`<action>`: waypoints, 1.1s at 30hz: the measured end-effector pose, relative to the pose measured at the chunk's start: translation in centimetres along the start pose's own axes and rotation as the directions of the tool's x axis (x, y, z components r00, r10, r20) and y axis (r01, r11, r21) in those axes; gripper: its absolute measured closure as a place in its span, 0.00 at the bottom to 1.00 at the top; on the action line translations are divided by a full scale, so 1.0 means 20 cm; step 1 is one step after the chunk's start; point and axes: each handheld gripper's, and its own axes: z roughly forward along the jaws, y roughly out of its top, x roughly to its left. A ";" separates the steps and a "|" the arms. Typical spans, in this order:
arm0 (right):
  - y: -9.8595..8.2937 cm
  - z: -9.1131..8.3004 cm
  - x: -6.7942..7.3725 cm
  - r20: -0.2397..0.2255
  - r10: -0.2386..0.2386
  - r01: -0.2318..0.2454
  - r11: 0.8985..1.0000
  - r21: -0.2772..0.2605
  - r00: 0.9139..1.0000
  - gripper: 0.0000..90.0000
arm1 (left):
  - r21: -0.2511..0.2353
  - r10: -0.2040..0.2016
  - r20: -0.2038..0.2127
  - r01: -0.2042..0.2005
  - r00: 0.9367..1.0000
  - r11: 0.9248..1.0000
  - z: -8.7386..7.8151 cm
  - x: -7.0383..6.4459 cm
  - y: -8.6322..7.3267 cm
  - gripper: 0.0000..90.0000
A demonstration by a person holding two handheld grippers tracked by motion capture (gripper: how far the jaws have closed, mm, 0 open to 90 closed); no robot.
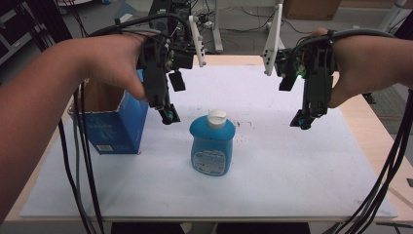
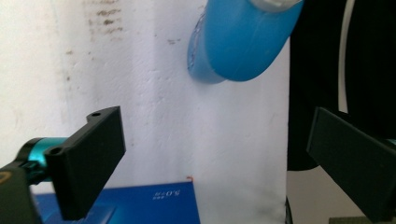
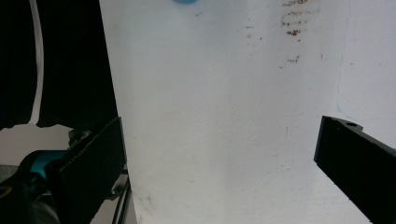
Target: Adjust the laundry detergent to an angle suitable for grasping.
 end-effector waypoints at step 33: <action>0.03 -0.04 -0.02 0.007 -0.008 0.008 1.000 0.007 1.000 0.01 | 0.147 -0.047 -0.058 0.055 0.997 0.988 -0.13 0.05 -0.01 0.02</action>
